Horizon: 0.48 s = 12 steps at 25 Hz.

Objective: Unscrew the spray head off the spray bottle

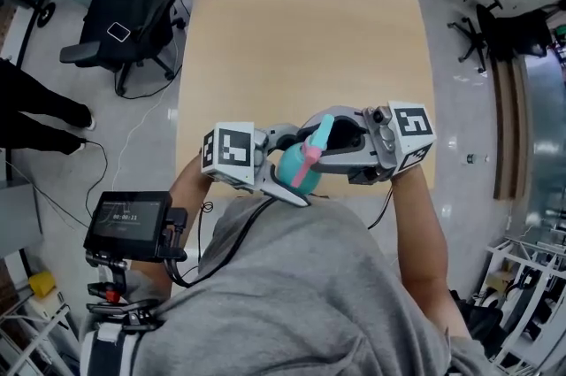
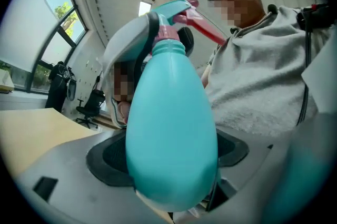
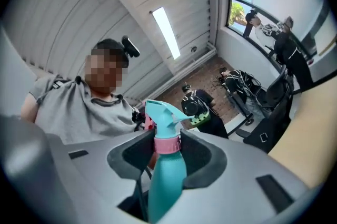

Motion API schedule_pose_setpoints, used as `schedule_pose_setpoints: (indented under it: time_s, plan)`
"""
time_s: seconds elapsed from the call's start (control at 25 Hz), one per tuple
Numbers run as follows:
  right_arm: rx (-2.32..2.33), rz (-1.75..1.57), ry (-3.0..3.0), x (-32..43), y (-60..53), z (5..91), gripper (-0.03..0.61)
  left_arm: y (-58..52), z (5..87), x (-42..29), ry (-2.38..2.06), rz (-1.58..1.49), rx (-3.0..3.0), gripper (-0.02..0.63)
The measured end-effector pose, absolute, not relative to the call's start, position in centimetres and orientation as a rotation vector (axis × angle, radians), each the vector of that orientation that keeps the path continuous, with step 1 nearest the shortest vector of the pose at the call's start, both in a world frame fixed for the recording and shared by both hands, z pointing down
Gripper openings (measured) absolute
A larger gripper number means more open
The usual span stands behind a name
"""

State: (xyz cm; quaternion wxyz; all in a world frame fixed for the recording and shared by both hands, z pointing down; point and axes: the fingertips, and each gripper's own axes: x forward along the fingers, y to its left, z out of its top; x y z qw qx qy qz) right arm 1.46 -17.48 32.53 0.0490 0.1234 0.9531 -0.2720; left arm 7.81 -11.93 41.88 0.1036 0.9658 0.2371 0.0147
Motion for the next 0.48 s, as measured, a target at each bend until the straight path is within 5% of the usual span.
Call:
schedule_pose_setpoints:
  time_s: [0.48]
  plan:
    - [-0.215,-0.621,2.950,4.5,-20.8,31.6,0.152,-15.5,47.8,9.8,0.203,0.370,3.053,0.425]
